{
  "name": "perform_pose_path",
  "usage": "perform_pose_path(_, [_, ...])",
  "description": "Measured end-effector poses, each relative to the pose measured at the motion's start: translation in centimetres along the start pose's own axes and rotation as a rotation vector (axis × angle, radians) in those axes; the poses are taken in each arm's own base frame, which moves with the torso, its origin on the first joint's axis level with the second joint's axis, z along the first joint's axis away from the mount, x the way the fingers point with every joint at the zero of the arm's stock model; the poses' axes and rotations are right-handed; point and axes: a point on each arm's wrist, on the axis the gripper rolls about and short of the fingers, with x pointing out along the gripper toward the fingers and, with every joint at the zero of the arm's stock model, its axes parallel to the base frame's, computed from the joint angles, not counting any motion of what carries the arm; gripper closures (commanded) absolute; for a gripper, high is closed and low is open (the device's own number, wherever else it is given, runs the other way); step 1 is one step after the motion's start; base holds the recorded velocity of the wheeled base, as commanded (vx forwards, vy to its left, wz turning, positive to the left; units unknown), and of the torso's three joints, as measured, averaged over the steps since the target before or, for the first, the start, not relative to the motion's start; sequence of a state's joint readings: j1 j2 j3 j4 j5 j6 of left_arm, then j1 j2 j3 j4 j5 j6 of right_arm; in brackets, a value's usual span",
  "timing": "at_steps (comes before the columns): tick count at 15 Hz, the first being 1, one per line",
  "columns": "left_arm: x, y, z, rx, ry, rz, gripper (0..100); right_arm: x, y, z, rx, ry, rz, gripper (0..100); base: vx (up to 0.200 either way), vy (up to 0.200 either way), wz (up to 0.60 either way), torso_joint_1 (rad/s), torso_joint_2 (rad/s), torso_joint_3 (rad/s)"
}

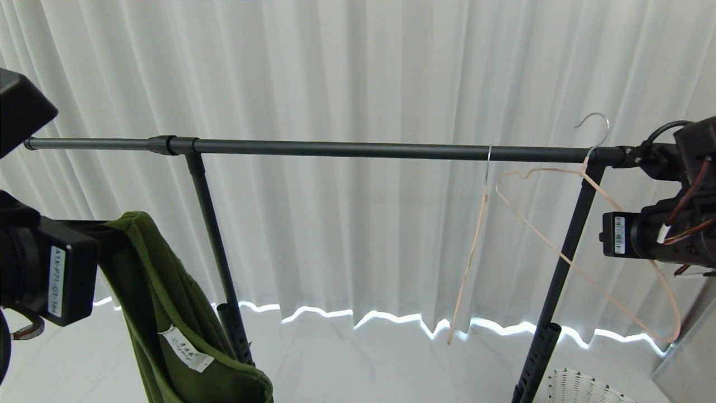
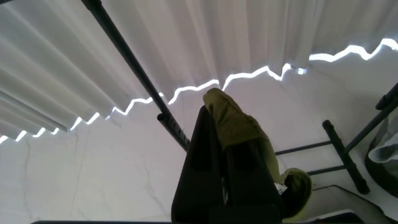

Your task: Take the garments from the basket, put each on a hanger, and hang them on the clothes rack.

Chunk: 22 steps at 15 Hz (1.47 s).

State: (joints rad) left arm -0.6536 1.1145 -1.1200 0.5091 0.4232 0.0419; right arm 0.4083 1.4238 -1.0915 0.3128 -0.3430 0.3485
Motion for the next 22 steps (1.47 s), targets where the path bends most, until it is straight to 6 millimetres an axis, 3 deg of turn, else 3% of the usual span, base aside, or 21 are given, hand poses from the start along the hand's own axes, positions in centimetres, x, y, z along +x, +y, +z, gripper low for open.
perform_pose_path(7, [0.2,-0.1,-0.4,0.050,0.017,0.004,100,-4.3,-2.7,-3.6,-0.060,-0.032,0.008,100,-0.200,0.000,0.00,0.002,0.00,0.005])
perform_pose_path(13, [0.4,-0.2,-1.0,0.059,0.036,0.003,100,-6.6,-4.8,-6.8,-0.135,-0.047,0.012,100,-0.200,0.000,0.00,0.002,0.00,0.005])
perform_pose_path(15, [0.4,-0.1,-1.1,0.058,0.035,0.003,100,-7.0,-5.1,-7.1,-0.135,-0.058,0.015,100,-0.200,0.000,0.00,0.005,0.00,0.002])
perform_pose_path(22, [0.3,-0.1,-1.4,0.060,0.041,0.002,100,-7.5,-5.3,-7.2,-0.132,-0.075,0.023,100,0.000,0.000,0.00,0.000,0.00,0.000])
